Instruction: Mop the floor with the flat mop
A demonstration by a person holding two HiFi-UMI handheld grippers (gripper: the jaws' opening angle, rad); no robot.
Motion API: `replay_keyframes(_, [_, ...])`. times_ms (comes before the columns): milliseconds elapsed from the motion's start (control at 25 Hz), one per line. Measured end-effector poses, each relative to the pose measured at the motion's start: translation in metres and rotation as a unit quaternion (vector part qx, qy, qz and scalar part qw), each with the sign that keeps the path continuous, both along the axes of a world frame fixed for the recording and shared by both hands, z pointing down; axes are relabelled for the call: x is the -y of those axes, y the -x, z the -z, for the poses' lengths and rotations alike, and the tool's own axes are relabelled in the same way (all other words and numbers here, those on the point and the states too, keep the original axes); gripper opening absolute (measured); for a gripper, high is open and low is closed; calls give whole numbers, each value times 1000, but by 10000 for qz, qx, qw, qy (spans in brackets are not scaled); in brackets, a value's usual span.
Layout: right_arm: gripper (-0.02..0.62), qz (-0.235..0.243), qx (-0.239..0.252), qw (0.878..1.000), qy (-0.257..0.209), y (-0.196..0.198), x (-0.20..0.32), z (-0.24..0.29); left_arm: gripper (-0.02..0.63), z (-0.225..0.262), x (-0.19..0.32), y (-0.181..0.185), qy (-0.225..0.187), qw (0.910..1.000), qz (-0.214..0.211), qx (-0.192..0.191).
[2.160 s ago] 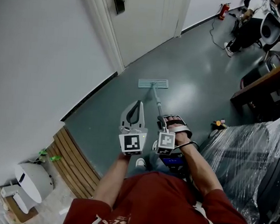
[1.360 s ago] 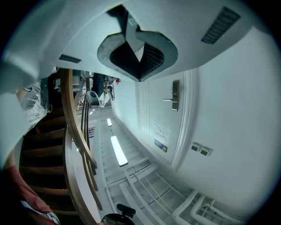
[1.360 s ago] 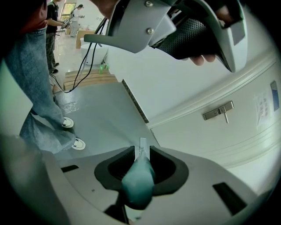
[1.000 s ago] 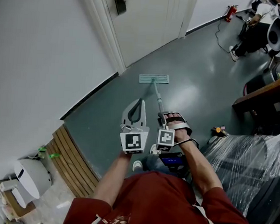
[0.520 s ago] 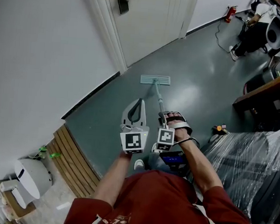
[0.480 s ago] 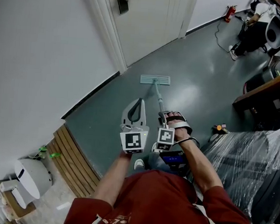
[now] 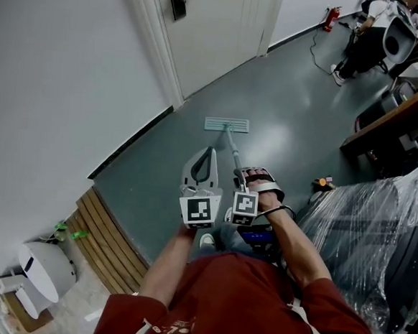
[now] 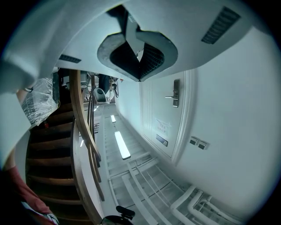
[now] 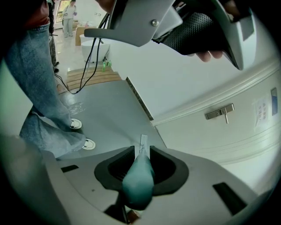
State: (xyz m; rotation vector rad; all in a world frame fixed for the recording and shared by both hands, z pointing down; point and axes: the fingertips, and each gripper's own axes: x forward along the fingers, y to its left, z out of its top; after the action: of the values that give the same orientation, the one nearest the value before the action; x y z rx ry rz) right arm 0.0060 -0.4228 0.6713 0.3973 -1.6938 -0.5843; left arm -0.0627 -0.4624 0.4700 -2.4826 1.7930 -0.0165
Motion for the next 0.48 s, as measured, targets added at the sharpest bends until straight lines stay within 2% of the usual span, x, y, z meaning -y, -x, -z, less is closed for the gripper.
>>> replay_keyframes(240, [116,-160,3,9999,-19,5,-45,4,15,-2,-45,3,-70,9996,-176,-204])
replay_keyframes(480, [116,-248,-60,9997,-40,12,-98,6,15,-5,-94,13,35,9991,-326,-282])
